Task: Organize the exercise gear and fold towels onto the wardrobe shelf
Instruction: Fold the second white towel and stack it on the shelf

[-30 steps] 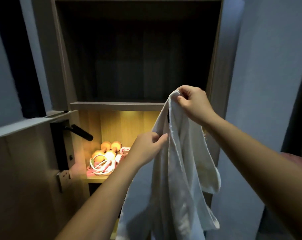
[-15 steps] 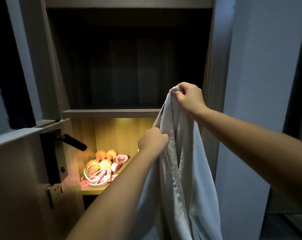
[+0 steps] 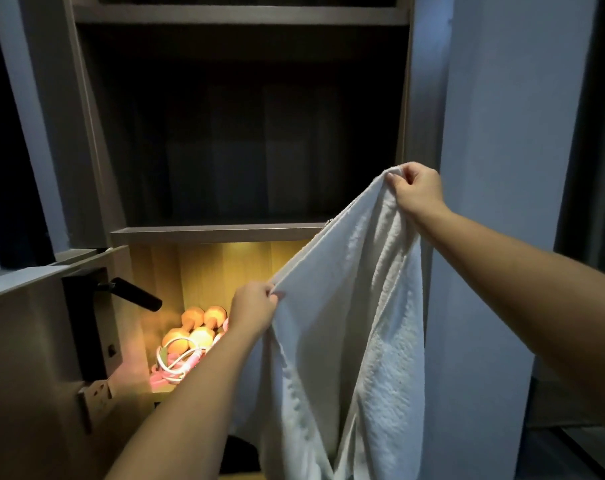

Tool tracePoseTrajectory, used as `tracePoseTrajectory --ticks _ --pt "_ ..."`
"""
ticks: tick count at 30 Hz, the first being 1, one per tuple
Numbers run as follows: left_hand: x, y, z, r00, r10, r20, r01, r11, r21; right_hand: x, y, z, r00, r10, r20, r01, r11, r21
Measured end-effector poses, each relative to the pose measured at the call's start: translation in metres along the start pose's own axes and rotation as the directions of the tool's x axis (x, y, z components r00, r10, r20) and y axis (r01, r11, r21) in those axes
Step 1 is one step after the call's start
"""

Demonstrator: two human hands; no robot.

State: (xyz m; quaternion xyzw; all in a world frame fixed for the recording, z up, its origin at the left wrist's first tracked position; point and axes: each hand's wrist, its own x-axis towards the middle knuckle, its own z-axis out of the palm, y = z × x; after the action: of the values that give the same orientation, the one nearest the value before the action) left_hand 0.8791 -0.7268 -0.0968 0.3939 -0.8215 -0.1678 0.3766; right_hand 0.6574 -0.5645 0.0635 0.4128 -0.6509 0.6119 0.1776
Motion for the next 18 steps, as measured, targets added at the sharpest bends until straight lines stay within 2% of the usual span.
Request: tracePoseTrajectory --ticks 3,5,11,15,18 --pt "0.014 0.001 -0.022 0.991 0.060 -0.122 -0.077 0.987 -0.139 0.004 0.018 -0.011 0.998 0.055 -0.038 -0.056 0.998 -0.029" --pt "0.018 0.006 -0.038 0.985 0.089 -0.151 -0.120 0.970 -0.213 0.004 0.025 -0.015 0.992 0.107 -0.067 -0.108 0.994 -0.015" --pt "0.017 0.018 -0.083 0.985 0.167 0.032 -0.153 0.953 -0.261 -0.007 0.035 -0.020 0.967 0.237 -0.096 -0.242 0.969 -0.043" --pt "0.004 0.022 -0.108 0.984 0.165 0.070 -0.130 0.926 -0.354 -0.022 0.031 -0.020 0.959 0.284 0.014 -0.283 0.958 -0.056" --pt "-0.009 0.031 -0.128 0.973 0.145 0.177 -0.065 0.916 -0.396 -0.029 0.013 -0.021 0.888 0.390 0.244 -0.413 0.910 0.048"
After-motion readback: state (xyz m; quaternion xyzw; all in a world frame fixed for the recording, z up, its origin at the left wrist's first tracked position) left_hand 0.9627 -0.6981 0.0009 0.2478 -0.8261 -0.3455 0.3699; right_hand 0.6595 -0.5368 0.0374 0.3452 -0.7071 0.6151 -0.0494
